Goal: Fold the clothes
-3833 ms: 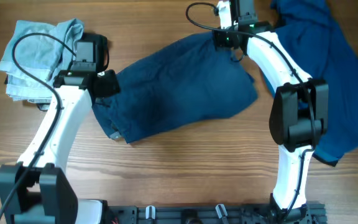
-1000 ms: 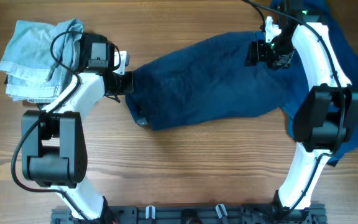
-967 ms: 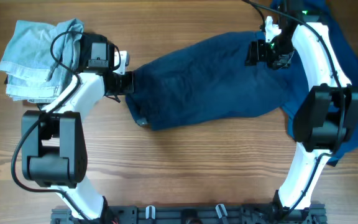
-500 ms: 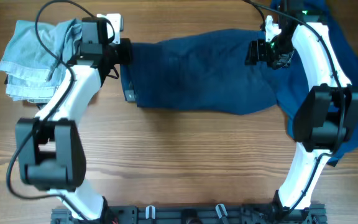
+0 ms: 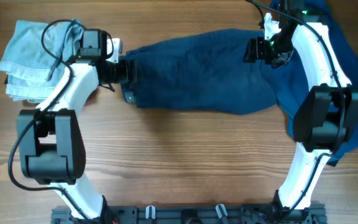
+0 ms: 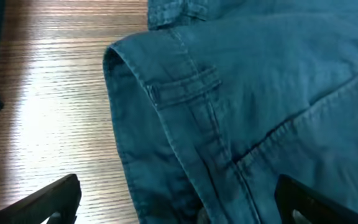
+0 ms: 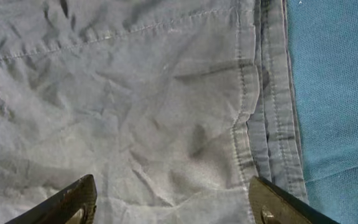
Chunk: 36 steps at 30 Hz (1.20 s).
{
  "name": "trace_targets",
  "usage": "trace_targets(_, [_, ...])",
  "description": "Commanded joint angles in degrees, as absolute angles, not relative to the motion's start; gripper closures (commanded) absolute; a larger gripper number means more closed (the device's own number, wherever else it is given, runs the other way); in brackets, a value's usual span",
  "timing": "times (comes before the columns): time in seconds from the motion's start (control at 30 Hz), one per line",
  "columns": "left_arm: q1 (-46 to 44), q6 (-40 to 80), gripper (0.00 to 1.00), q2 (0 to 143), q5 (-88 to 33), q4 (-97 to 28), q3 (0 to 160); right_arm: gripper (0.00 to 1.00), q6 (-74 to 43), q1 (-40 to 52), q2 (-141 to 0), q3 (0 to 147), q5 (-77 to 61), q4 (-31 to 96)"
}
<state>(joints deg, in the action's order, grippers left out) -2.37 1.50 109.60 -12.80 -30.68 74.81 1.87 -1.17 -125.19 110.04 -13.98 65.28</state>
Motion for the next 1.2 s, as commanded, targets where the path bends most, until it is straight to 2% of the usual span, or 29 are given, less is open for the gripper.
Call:
trace_targets(0.0, [-1.58, -1.30, 0.00, 108.77, -17.58, -30.72, 73.28, 0.21, 3.09, -1.08, -124.62, 111.09, -15.35, 65.14])
trace_targets(0.37, [-1.10, -4.27, 0.00, 116.88, -21.02, -28.67, 72.73, 0.21, 4.58, -1.08, -124.62, 111.09, -15.99, 65.17])
trace_targets(0.53, [-1.43, -4.21, 0.00, 118.21, -29.61, -24.29, 72.73, 0.21, 4.58, -1.08, -124.62, 111.09, -15.99, 65.14])
trace_targets(0.6, [-2.37, -4.05, 0.04, 118.52, -32.40, -23.42, 72.75, 0.21, 4.54, -1.08, -124.62, 111.09, -15.99, 65.14])
trace_targets(0.63, [-3.40, -4.05, 0.11, 118.76, -33.85, -23.07, 72.75, 0.21, 4.51, -1.08, -124.62, 111.09, -15.99, 65.14])
trace_targets(0.7, [-5.63, -4.12, 0.38, 118.96, -34.46, -22.85, 72.75, 0.21, 4.51, -1.08, -124.62, 111.09, -15.99, 65.17])
trace_targets(0.73, [-6.31, -4.10, 0.57, 118.96, -34.44, -22.70, 72.75, 0.21, 4.51, -1.08, -124.62, 111.09, -15.99, 65.17])
trace_targets(0.77, [-6.55, -4.08, 0.95, 118.96, -34.46, -22.68, 72.75, 0.21, 4.51, -1.08, -124.62, 111.09, -15.99, 65.21])
trace_targets(0.97, [-1.54, -4.12, 0.96, 113.84, -31.51, -28.80, 72.75, 0.21, 4.51, -1.08, -124.62, 111.09, -16.58, 65.01])
trace_targets(1.17, [1.74, -5.82, 0.96, 103.59, -18.41, -40.36, 72.77, 0.27, 4.51, -0.21, -124.62, 111.09, -31.94, 61.54])
